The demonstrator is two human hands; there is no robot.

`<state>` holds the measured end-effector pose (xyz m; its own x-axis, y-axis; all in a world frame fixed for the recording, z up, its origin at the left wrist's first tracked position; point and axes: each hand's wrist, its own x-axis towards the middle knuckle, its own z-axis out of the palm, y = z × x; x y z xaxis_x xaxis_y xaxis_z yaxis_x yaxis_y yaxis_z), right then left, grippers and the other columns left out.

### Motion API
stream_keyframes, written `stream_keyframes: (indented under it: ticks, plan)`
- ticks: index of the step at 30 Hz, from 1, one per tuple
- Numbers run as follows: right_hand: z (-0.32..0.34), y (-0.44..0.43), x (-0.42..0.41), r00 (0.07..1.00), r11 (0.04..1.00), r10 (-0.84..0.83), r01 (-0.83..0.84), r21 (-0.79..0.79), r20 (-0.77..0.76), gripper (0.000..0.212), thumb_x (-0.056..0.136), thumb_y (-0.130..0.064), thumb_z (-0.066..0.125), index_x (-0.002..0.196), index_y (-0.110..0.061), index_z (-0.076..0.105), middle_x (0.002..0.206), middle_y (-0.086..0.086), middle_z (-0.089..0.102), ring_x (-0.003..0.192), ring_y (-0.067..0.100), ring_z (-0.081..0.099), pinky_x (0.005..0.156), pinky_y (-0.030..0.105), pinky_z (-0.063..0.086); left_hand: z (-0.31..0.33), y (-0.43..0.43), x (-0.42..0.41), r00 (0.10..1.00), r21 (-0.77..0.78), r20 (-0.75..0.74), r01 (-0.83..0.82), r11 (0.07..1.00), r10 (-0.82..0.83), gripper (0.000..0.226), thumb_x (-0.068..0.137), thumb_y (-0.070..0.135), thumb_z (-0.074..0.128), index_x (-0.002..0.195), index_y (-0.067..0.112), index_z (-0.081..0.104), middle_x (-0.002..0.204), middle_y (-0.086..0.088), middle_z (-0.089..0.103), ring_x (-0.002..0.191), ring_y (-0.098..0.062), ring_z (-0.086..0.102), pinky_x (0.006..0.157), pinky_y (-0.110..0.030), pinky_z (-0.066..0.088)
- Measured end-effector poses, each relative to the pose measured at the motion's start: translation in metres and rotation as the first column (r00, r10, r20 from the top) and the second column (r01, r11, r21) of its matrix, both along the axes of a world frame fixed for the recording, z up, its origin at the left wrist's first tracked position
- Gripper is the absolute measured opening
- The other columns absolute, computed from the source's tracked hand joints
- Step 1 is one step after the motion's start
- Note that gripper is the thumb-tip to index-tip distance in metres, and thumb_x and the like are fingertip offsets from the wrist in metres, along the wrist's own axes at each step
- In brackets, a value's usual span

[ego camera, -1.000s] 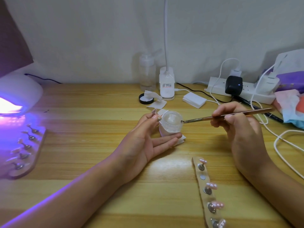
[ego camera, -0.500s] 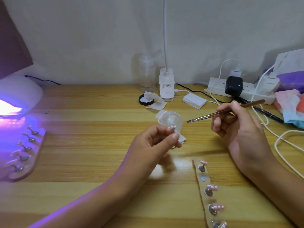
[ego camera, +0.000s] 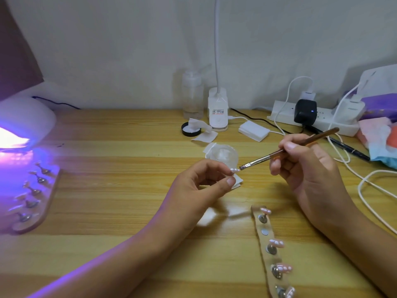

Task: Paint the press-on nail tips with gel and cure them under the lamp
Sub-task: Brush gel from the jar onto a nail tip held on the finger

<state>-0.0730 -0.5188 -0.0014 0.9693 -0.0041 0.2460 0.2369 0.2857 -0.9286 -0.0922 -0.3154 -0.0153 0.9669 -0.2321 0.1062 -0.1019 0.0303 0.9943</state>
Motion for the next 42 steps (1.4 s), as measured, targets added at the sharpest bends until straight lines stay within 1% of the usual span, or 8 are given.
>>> stream_keyframes:
  ticks: [6, 13, 16, 20, 24, 32, 38, 42]
  plan:
    - [-0.0010, 0.0013, 0.0001, 1.000, 1.000, 0.010, -0.010, -0.026, 0.013, 0.007, 0.093, -0.012, 0.052, 0.090, -0.013, 0.058, 0.062, 0.000, 0.062, 0.061, 0.011, 0.061, 0.061, 0.020, 0.053, -0.0001, -0.0006, 0.0006, 1.000, 0.024, 0.020, -0.007, 1.000, 0.007, 0.003, 0.079, 0.029, 0.072, 0.081, 0.029, 0.069, 0.082, 0.009, 0.068, 0.079, -0.006, 0.058, 0.075, -0.019, 0.045]
    - [-0.0025, 0.0019, -0.0011, 0.999, 0.997, -0.009, 0.013, -0.075, 0.047, 0.016, 0.080, -0.026, 0.060, 0.091, -0.014, 0.058, 0.066, -0.004, 0.062, 0.061, 0.011, 0.062, 0.061, 0.021, 0.053, -0.0015, 0.0008, 0.0005, 1.000, -0.001, 0.014, -0.013, 1.000, 0.013, 0.012, 0.086, 0.018, 0.073, 0.082, 0.029, 0.069, 0.084, 0.007, 0.069, 0.078, -0.006, 0.059, 0.073, -0.016, 0.047]
    - [-0.0052, 0.0003, -0.0002, 0.997, 0.993, -0.046, 0.053, -0.103, 0.065, 0.002, 0.091, -0.016, 0.057, 0.092, -0.015, 0.058, 0.067, -0.004, 0.062, 0.062, 0.011, 0.062, 0.062, 0.021, 0.053, -0.0001, -0.0005, 0.0005, 1.000, -0.002, 0.002, -0.019, 1.000, 0.019, 0.015, 0.085, 0.017, 0.072, 0.080, 0.030, 0.069, 0.083, 0.007, 0.069, 0.076, -0.005, 0.061, 0.072, -0.014, 0.048]
    - [-0.0050, -0.0007, 0.0008, 0.994, 0.993, -0.092, 0.096, -0.070, 0.062, 0.016, 0.098, -0.007, 0.049, 0.088, -0.017, 0.059, 0.067, -0.002, 0.062, 0.062, 0.012, 0.062, 0.062, 0.021, 0.053, 0.0018, -0.0015, 0.0005, 1.000, -0.038, -0.015, -0.007, 0.999, 0.006, 0.015, 0.083, 0.016, 0.073, 0.077, 0.029, 0.070, 0.079, 0.006, 0.070, 0.071, -0.003, 0.062, 0.069, -0.013, 0.048]
    - [-0.0017, -0.0002, -0.0011, 0.998, 1.000, -0.015, 0.016, -0.020, 0.055, 0.008, 0.089, -0.014, 0.052, 0.087, -0.013, 0.059, 0.067, -0.002, 0.063, 0.065, 0.014, 0.064, 0.064, 0.022, 0.054, 0.0014, -0.0015, 0.0006, 0.999, -0.069, -0.045, -0.009, 0.998, 0.006, 0.012, 0.085, 0.011, 0.072, 0.079, 0.020, 0.067, 0.075, 0.005, 0.070, 0.069, -0.006, 0.063, 0.067, -0.014, 0.049]
    - [-0.0037, 0.0035, -0.0008, 0.998, 0.994, -0.050, 0.055, -0.098, 0.047, 0.016, 0.098, -0.003, 0.047, 0.092, -0.009, 0.060, 0.068, 0.002, 0.066, 0.066, 0.015, 0.066, 0.065, 0.023, 0.055, 0.0025, -0.0021, 0.0008, 0.999, -0.063, -0.054, -0.011, 0.998, 0.008, 0.017, 0.086, 0.013, 0.072, 0.075, 0.025, 0.066, 0.076, 0.003, 0.071, 0.073, -0.008, 0.065, 0.070, -0.018, 0.052]
    - [0.0004, 0.0021, -0.0017, 0.997, 0.996, -0.076, 0.076, -0.050, 0.000, 0.019, 0.086, -0.028, 0.058, 0.093, -0.011, 0.064, 0.067, 0.004, 0.068, 0.067, 0.014, 0.065, 0.067, 0.023, 0.055, 0.0032, -0.0035, -0.0010, 0.999, -0.052, -0.036, -0.007, 0.999, 0.005, 0.024, 0.088, 0.012, 0.069, 0.079, 0.034, 0.069, 0.084, 0.002, 0.075, 0.086, -0.008, 0.069, 0.073, -0.015, 0.051]
    - [0.0025, 0.0049, -0.0036, 0.999, 0.998, -0.052, 0.052, -0.036, 0.002, 0.021, 0.082, -0.031, 0.059, 0.089, -0.011, 0.063, 0.065, 0.003, 0.067, 0.064, 0.014, 0.066, 0.065, 0.023, 0.055, 0.0044, -0.0042, -0.0014, 1.000, -0.063, -0.028, -0.003, 0.998, 0.002, 0.026, 0.087, 0.010, 0.069, 0.079, 0.034, 0.071, 0.083, 0.003, 0.074, 0.087, -0.006, 0.070, 0.072, -0.014, 0.051]
